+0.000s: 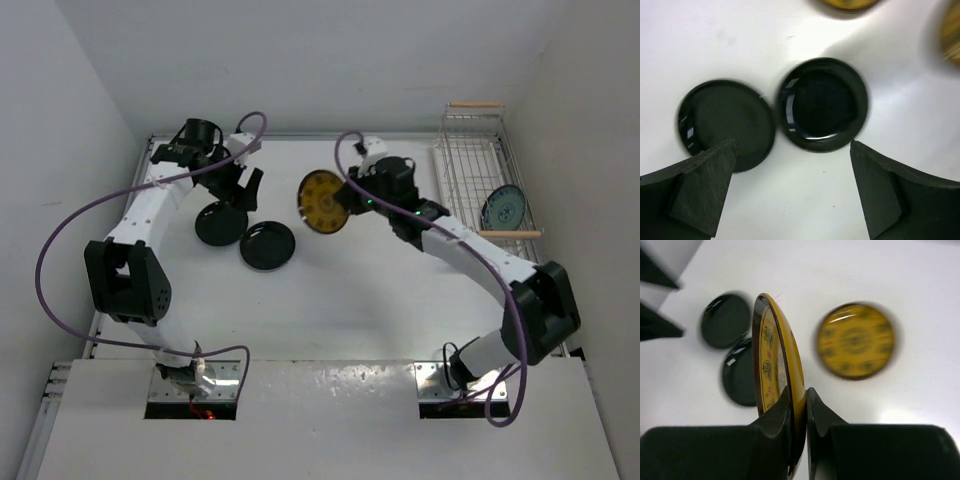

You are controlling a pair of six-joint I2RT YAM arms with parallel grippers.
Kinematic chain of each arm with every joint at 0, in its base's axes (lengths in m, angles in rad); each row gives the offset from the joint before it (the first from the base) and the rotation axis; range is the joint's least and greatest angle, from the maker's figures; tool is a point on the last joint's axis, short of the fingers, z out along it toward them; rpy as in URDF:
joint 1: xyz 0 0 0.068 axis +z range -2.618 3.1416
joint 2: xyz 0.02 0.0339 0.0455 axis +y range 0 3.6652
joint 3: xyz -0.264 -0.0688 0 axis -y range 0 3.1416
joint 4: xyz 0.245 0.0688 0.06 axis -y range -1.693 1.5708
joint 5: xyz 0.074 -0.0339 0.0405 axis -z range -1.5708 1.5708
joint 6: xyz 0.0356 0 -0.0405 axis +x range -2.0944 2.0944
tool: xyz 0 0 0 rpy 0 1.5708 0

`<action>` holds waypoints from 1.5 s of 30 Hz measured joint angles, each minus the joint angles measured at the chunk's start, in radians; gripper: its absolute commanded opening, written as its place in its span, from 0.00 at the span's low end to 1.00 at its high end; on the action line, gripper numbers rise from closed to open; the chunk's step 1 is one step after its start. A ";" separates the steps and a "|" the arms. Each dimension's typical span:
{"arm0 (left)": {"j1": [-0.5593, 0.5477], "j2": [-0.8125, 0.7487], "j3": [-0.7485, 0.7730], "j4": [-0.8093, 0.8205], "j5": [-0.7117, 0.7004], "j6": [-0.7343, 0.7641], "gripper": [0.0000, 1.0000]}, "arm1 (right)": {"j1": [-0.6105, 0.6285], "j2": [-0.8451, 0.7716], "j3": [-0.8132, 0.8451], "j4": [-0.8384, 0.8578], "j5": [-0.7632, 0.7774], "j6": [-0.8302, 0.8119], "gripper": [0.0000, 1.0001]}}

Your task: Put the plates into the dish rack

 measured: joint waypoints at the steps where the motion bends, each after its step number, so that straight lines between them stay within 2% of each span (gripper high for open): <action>1: 0.007 0.008 0.009 0.010 -0.048 -0.026 1.00 | -0.033 -0.031 0.013 -0.035 0.035 -0.022 0.00; 8: 0.075 0.070 0.023 0.055 -0.375 -0.137 1.00 | -0.306 -0.171 0.191 -0.239 0.405 -0.254 0.00; 12: 0.094 0.089 -0.001 0.065 -0.457 -0.164 1.00 | -0.468 -0.146 0.264 -0.295 0.608 -0.428 0.00; 16: 0.101 0.100 -0.006 0.068 -0.486 -0.171 1.00 | -0.595 -0.055 0.264 -0.355 0.695 -0.523 0.00; 22: 0.109 0.117 -0.006 0.073 -0.486 -0.178 1.00 | -0.693 0.029 0.208 -0.426 0.666 -0.567 0.00; 29: 0.122 0.135 -0.010 0.077 -0.483 -0.178 1.00 | -0.772 0.045 0.198 -0.446 0.581 -0.567 0.00; 36: 0.126 0.137 -0.011 0.078 -0.483 -0.179 1.00 | -0.792 0.040 0.061 -0.391 0.409 -0.620 0.00; 43: 0.127 0.137 -0.011 0.077 -0.483 -0.179 1.00 | -0.819 0.019 0.040 -0.371 0.341 -0.661 0.00; 45: 0.127 0.137 -0.011 0.077 -0.483 -0.179 1.00 | -0.818 0.019 0.037 -0.377 0.340 -0.680 0.05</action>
